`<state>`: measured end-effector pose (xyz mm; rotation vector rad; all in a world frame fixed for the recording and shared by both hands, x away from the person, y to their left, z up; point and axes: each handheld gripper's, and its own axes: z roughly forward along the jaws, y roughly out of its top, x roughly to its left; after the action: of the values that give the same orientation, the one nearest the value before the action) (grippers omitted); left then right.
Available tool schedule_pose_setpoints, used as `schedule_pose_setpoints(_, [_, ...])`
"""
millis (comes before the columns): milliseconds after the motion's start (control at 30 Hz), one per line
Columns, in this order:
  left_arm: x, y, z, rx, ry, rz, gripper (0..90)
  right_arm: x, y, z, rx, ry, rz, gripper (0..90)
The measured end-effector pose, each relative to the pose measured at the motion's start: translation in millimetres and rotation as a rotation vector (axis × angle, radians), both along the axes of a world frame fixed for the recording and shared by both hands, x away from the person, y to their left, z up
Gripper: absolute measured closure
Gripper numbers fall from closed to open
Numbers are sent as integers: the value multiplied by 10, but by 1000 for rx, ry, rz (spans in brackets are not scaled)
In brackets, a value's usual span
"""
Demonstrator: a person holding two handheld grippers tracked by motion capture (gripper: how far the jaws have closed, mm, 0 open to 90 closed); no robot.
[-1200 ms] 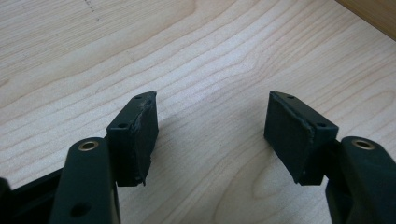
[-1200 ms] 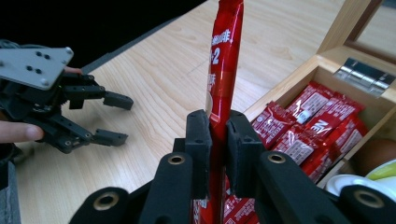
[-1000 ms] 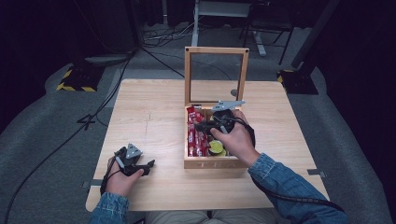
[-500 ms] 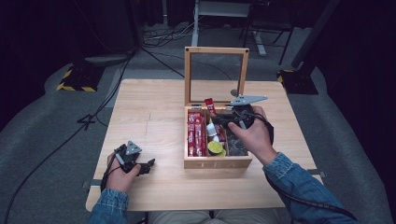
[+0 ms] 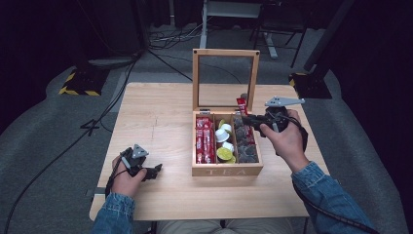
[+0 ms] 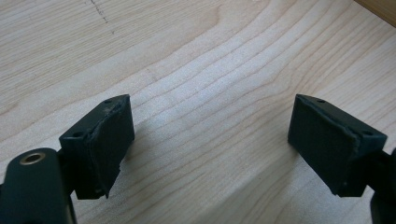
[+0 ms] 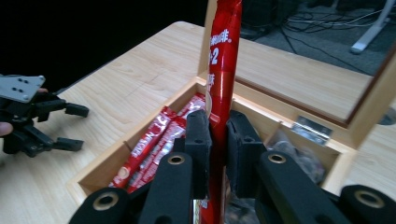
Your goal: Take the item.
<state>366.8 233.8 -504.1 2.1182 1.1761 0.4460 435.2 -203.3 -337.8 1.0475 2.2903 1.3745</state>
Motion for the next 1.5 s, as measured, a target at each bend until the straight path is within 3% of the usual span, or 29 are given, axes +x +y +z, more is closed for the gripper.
schedule_pose_setpoints(267, [0, -1, 0, 2, -1, 0, 148, 23, -242, -9, -10, -13, -35, 810])
schedule_pose_setpoints(567, [-1, -3, -1, 0, 1, 1, 148, 36, -584, -69, -40, -42, -116, 810])
schedule_pose_setpoints(767, [-2, -3, -1, -1, 1, 1, 148, 37, -805, -167, -47, -37, -164, 810])
schedule_pose_setpoints(900, [-2, -4, -2, -1, 0, 1, 148, -10, -967, -252, -47, -85, -193, 810])
schedule_pose_setpoints(967, [-3, -4, -1, -1, 1, 2, 148, -24, -1056, -330, -33, -77, -212, 810])
schedule_pose_setpoints(1200, [-4, -5, -1, 0, 1, 3, 148, -51, -1277, -563, -59, -65, -260, 811])
schedule_pose_setpoints(1500, [-4, -5, -1, -1, 1, 3, 148, -29, -1412, -819, -70, -35, -313, 810])
